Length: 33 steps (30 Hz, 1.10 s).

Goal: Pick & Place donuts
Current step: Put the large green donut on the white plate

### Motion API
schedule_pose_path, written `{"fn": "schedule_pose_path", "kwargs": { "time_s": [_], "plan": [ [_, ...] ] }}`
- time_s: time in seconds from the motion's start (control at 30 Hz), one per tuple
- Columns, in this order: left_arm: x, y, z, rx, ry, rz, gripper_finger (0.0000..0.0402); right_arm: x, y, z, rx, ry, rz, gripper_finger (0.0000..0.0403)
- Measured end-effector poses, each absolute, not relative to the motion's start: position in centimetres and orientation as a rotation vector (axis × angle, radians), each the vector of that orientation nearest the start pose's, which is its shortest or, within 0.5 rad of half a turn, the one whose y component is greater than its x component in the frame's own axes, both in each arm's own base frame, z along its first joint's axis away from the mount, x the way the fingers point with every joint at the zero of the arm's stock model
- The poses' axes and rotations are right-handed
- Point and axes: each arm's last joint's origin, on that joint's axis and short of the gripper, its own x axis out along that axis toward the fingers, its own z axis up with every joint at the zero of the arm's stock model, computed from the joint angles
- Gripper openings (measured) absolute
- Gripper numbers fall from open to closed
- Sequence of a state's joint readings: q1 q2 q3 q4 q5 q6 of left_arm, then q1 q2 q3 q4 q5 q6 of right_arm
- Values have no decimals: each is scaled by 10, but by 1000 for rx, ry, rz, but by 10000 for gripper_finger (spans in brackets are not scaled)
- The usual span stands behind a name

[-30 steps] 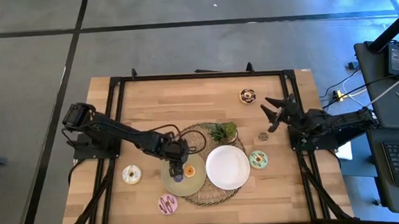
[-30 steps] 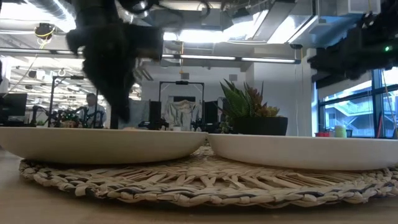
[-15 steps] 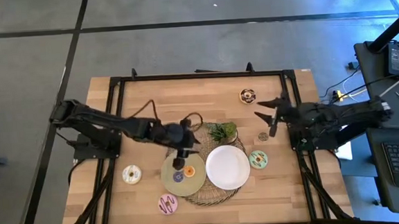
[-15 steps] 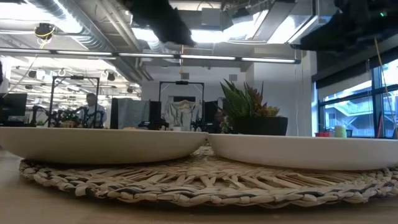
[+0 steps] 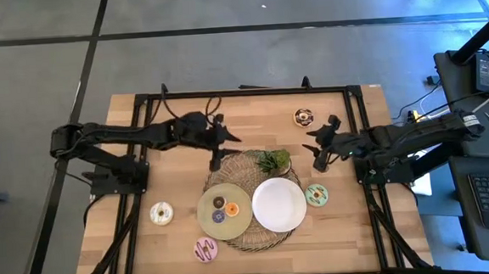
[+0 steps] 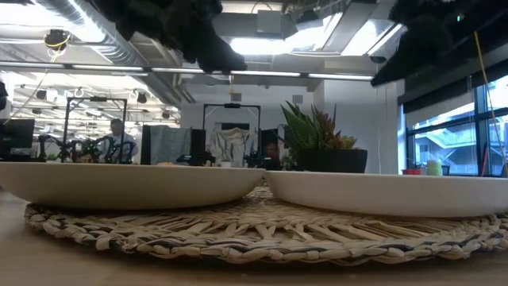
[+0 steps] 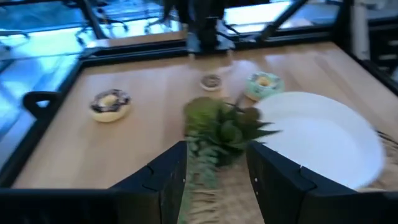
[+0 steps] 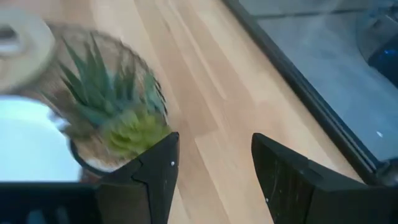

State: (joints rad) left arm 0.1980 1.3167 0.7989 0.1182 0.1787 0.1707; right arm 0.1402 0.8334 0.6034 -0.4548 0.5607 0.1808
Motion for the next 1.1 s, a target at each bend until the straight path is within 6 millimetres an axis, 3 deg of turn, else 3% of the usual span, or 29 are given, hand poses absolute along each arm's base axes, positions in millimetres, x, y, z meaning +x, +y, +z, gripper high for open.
{"fn": "schedule_pose_path", "kwargs": {
  "time_s": [0.13,0.4,0.67,0.83,1.1],
  "plan": [
    [278,63,254,71,368,36,163,171,9,225,1,672,-468,202],
    [275,81,255,-8,359,270,166,171,19,210,261,846,-234,202],
    [273,82,252,-170,365,337,162,173,17,206,132,866,-266,202],
    [276,66,247,-201,325,292,165,175,25,194,222,990,-186,202],
    [285,30,255,-261,221,48,162,173,46,177,362,1167,-142,202]
  ]
}}
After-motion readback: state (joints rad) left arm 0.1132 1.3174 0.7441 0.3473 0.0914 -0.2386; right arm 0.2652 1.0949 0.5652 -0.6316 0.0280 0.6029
